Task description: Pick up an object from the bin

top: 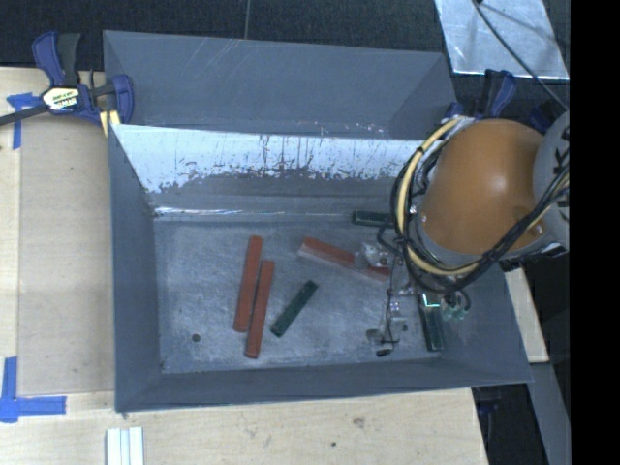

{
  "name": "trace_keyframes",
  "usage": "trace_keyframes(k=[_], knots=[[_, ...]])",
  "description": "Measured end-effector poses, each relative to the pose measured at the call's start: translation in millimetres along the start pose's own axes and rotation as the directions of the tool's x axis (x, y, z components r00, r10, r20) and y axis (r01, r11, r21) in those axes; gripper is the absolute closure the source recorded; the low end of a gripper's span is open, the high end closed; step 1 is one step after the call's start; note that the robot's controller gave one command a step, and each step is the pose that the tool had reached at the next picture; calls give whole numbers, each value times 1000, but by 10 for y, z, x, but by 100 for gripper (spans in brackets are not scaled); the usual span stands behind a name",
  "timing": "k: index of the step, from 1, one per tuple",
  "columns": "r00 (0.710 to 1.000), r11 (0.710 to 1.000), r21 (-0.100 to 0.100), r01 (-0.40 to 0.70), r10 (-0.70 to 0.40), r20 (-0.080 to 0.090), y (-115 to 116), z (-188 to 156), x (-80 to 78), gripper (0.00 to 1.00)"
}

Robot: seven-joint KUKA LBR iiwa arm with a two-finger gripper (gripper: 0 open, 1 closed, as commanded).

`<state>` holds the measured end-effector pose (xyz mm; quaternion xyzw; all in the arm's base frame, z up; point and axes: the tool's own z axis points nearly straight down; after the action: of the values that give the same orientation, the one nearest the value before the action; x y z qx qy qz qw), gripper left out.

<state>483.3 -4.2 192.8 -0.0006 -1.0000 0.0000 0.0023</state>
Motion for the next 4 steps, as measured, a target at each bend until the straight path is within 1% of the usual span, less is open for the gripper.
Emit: trace_keyframes(k=[1, 2, 3, 4], knots=[[989, 989, -1, 150, -150, 6, 619, 1255, -701, 0], [989, 989, 1, 148, -148, 11, 604, 1216, -716, 100], [989, 989, 1, 147, -147, 10, 602, 1222, -710, 0], [829, 829, 1, 560, -560, 4, 1013, 1176, -156, 0]])
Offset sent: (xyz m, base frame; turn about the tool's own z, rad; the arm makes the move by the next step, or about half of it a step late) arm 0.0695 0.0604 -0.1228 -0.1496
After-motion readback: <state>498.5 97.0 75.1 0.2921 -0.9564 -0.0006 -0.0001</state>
